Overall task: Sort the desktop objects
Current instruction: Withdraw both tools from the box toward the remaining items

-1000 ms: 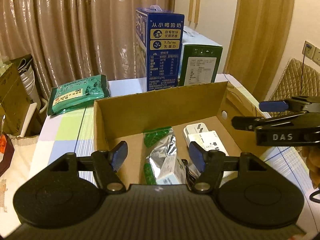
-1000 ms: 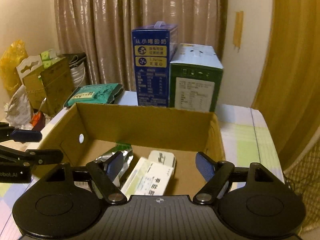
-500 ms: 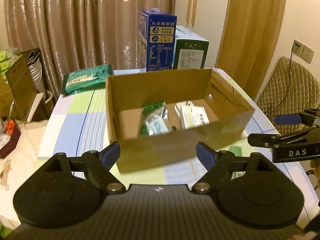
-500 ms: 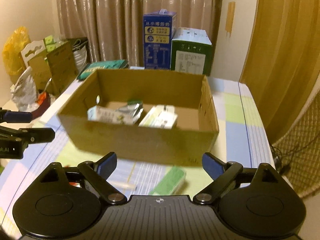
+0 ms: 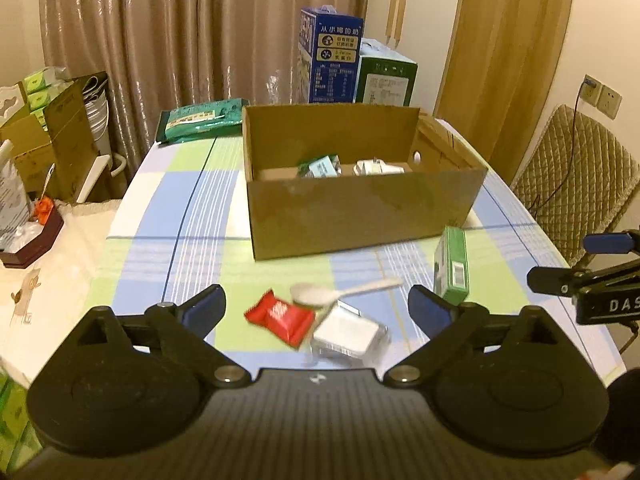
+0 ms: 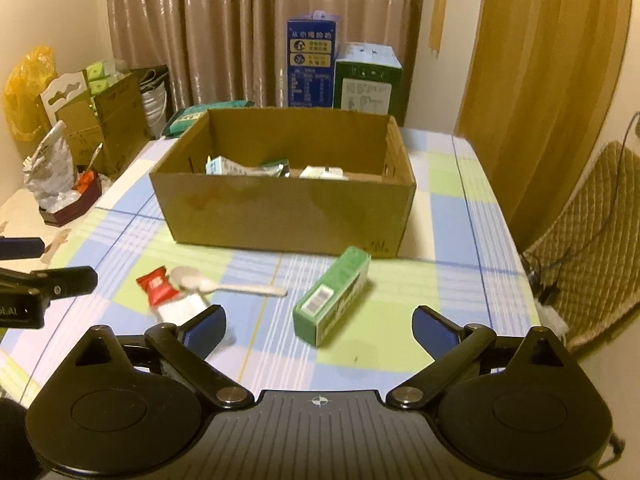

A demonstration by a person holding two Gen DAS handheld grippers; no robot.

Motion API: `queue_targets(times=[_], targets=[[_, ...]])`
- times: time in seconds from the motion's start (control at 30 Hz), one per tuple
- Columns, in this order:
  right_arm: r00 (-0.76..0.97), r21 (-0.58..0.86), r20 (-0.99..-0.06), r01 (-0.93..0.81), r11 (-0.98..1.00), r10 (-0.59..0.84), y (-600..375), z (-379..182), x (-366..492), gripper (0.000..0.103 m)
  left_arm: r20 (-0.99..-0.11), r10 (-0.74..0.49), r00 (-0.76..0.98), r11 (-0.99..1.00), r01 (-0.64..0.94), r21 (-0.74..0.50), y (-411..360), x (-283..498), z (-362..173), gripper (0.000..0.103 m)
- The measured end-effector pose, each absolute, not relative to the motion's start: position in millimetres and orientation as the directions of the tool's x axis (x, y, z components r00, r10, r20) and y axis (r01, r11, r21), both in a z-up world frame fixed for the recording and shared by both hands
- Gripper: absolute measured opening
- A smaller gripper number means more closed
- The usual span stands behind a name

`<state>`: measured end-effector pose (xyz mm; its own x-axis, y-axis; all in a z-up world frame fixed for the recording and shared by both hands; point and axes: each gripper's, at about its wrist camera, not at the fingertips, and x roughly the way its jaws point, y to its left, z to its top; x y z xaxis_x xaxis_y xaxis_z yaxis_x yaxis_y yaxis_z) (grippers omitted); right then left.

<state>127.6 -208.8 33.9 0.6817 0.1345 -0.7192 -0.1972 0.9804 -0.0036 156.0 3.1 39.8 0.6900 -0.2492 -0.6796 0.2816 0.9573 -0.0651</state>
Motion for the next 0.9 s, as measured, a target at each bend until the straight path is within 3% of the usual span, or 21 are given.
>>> queue_targets(times=[0.53,0.9], targets=[[0.65,0.067,-0.747,-0.133,0.989,0.138,-233,13,103,0.099,-0.726,-0.241,0.644,0.95,0.31,-0.041,14,127,10,0.096],[0.626,0.086,-0.765,-0.135,0.987,0.152,-232,-8,118,0.099,-0.755,-0.279,0.594,0.903,0.43,0.004,-5,144,-16,0.096]])
